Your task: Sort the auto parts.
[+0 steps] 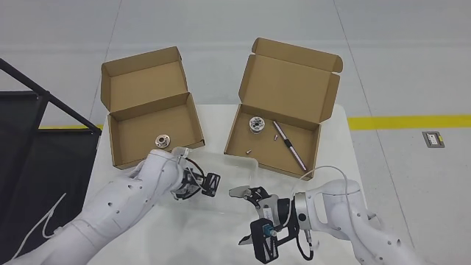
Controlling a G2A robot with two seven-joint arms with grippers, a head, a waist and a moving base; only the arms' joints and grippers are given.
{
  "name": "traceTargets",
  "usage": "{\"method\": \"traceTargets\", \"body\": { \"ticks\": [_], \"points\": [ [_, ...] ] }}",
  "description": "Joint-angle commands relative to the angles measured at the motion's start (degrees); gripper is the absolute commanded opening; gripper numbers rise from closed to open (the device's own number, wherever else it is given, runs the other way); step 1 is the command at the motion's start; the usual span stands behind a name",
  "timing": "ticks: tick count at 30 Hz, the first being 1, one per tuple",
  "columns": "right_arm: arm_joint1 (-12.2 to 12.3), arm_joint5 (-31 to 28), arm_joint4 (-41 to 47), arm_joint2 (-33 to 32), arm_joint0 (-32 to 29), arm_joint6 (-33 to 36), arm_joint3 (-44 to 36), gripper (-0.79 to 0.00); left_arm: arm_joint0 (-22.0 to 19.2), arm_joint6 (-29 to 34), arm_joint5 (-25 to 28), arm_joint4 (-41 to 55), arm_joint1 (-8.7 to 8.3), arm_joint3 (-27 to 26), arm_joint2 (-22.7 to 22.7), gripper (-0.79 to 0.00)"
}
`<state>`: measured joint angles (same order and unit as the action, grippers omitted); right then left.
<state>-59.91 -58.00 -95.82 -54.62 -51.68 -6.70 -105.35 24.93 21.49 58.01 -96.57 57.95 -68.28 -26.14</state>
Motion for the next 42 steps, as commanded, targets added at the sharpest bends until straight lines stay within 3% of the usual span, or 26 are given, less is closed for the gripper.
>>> {"method": "traceTargets", "body": {
  "ticks": [1,7,9,10,11,18,23,33,38,42],
  "points": [
    [0.00,0.00,0.00,0.00,0.00,0.00,0.00,0.000,-0.22,-0.54,-0.01,-0.52,0.33,0.75,0.66,-0.437],
    [0.00,0.00,0.00,0.00,0.00,0.00,0.00,0.000,-1.06,-1.90,-0.01,-1.16,1.06,2.97,1.64,-0.533],
    [0.00,0.00,0.00,0.00,0.00,0.00,0.00,0.000,-1.38,-2.21,-0.01,-1.22,1.16,3.37,1.56,-0.625],
    [0.00,0.00,0.00,0.00,0.00,0.00,0.00,0.000,-1.50,-2.58,-0.01,-0.96,1.15,3.52,1.28,-0.742],
    [0.00,0.00,0.00,0.00,0.00,0.00,0.00,0.000,-1.60,-2.83,-0.01,-0.89,1.09,3.52,1.00,-0.785],
    [0.00,0.00,0.00,0.00,0.00,0.00,0.00,0.000,-1.60,-4.69,-0.01,0.50,-0.54,0.98,-1.81,-0.785],
    [0.00,0.00,0.00,0.00,0.00,0.00,0.00,0.000,-1.01,-4.16,-0.01,1.55,-3.37,-5.52,-5.50,-0.785],
    [0.00,0.00,0.00,0.00,0.00,0.00,0.00,0.000,6.06,0.66,-0.01,8.17,-11.81,-22.52,-17.49,-0.785],
    [0.00,0.00,0.00,0.00,0.00,0.00,0.00,0.000,9.02,2.88,-0.01,10.73,-14.80,-26.37,-20.35,-0.785],
    [0.00,0.00,0.00,0.00,0.00,0.00,0.00,0.000,10.43,3.75,-0.01,12.12,-16.17,-27.44,-23.09,-0.785]
  ]
}}
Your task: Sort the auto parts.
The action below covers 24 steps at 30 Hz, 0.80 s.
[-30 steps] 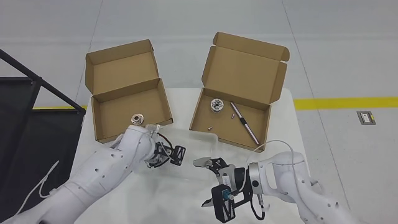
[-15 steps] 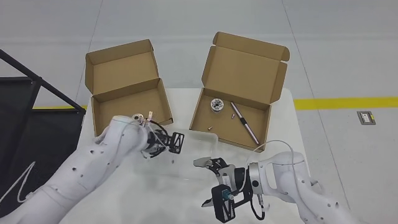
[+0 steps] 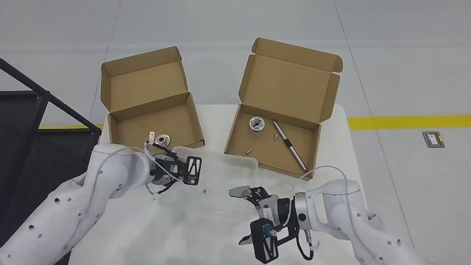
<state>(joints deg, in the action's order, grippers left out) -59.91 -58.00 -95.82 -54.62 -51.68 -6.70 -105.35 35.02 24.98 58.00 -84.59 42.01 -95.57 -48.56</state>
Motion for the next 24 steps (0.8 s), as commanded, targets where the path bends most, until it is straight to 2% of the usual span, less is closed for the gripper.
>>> {"method": "traceTargets", "body": {
  "ticks": [1,3,7,14,24],
  "points": [
    [0.00,0.00,0.00,0.00,0.00,0.00,0.00,0.000,0.67,0.42,0.00,0.44,-0.43,0.00,-1.52,-0.785],
    [0.00,0.00,0.00,0.00,0.00,0.00,0.00,0.000,1.38,0.52,-0.87,0.89,-0.70,0.76,-3.31,-0.785],
    [0.00,0.00,0.00,0.00,0.00,0.00,0.00,0.000,2.88,-0.73,-6.31,2.72,-0.84,3.94,-6.77,-0.785],
    [0.00,0.00,0.00,0.00,0.00,0.00,0.00,0.000,3.52,-2.42,-14.29,4.45,-0.21,9.50,-9.90,-0.785],
    [0.00,0.00,0.00,0.00,0.00,0.00,0.00,0.000,3.52,-2.56,-14.33,5.17,0.00,9.86,-9.78,-0.785]
  ]
}}
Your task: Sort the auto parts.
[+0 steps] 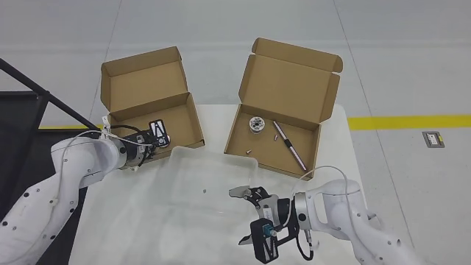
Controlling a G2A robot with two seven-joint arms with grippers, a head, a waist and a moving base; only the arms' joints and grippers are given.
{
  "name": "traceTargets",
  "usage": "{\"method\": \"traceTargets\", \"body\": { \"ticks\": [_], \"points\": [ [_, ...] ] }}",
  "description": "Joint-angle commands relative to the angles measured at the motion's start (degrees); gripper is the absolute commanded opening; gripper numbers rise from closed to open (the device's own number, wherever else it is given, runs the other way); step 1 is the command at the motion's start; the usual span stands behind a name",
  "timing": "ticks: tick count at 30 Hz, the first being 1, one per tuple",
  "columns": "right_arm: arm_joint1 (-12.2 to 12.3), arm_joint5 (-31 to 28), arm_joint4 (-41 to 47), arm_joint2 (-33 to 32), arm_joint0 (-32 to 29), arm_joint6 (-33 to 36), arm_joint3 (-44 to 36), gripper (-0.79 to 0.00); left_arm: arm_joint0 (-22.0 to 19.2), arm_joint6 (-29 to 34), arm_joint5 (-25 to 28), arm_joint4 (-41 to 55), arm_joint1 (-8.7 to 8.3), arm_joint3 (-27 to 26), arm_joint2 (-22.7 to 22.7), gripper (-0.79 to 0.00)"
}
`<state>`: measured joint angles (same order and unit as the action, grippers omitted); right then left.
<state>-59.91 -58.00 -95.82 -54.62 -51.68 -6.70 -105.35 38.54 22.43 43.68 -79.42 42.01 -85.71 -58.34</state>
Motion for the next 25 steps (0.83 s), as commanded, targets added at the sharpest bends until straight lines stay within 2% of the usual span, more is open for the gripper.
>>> {"method": "traceTargets", "body": {
  "ticks": [1,4,11,12,13,14,19,25],
  "points": [
    [0.00,0.00,0.00,0.00,0.00,0.00,0.00,0.000,0.00,0.00,-0.01,0.00,0.00,0.00,0.00,-0.785],
    [0.00,0.00,0.00,0.00,0.00,0.00,0.00,0.000,1.04,-0.49,-0.63,-0.08,-0.06,-0.56,-0.28,-0.785],
    [0.00,0.00,0.00,0.00,0.00,0.00,0.00,0.000,3.90,-4.41,0.58,2.10,-0.61,-3.33,-4.84,-0.785],
    [0.00,0.00,0.00,0.00,0.00,0.00,0.00,0.000,4.36,-5.20,0.63,2.93,-0.64,-3.78,-5.43,-0.508],
    [0.00,0.00,0.00,0.00,0.00,0.00,0.00,0.000,4.78,-6.08,0.59,3.77,-0.67,-4.31,-6.09,-0.114],
    [0.00,0.00,0.00,0.00,0.00,0.00,0.00,0.000,5.23,-6.68,0.13,4.35,-0.72,-4.86,-6.83,0.000],
    [0.00,0.00,0.00,0.00,0.00,0.00,0.00,0.000,9.28,-10.18,-3.66,7.04,-1.13,-9.41,-11.39,0.000],
    [0.00,0.00,0.00,0.00,0.00,0.00,0.00,0.000,17.40,-18.00,-9.37,9.48,-1.77,-15.26,-18.50,0.000]
  ]
}}
